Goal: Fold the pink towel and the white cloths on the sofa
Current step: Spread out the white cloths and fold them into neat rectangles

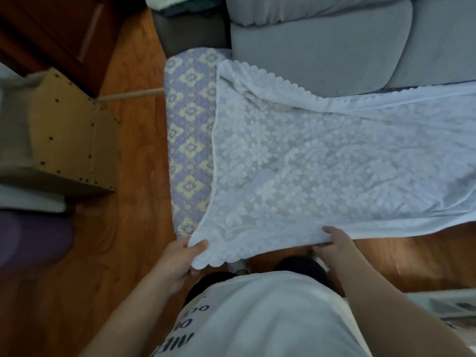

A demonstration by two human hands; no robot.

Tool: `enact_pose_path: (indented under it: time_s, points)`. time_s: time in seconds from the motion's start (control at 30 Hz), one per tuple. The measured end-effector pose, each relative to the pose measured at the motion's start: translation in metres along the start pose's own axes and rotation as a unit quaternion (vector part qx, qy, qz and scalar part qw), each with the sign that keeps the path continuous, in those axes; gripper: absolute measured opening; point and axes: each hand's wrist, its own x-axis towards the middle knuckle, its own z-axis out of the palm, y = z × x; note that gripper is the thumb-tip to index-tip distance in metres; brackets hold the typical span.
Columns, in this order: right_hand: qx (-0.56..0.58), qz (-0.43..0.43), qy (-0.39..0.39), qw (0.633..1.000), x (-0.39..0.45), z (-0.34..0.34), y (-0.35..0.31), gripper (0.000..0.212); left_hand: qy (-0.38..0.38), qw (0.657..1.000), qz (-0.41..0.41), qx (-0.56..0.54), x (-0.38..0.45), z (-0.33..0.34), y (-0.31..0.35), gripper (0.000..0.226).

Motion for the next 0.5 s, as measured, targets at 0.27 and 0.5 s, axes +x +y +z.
enact_pose_path:
  time_s: [0.27,0.5]
  points:
    - [-0.088,-0.042,0.028,0.995,0.005,-0.059,-0.110,0.021,0.309,0.951,0.012,0.031,0.015,0.037,-0.027,0.035]
    - [-0.727,-0.215,0.077,0.648,-0.057,-0.091,-0.158,0.021,0.371,0.900,0.002,0.230,0.020,0.069,-0.035,0.040]
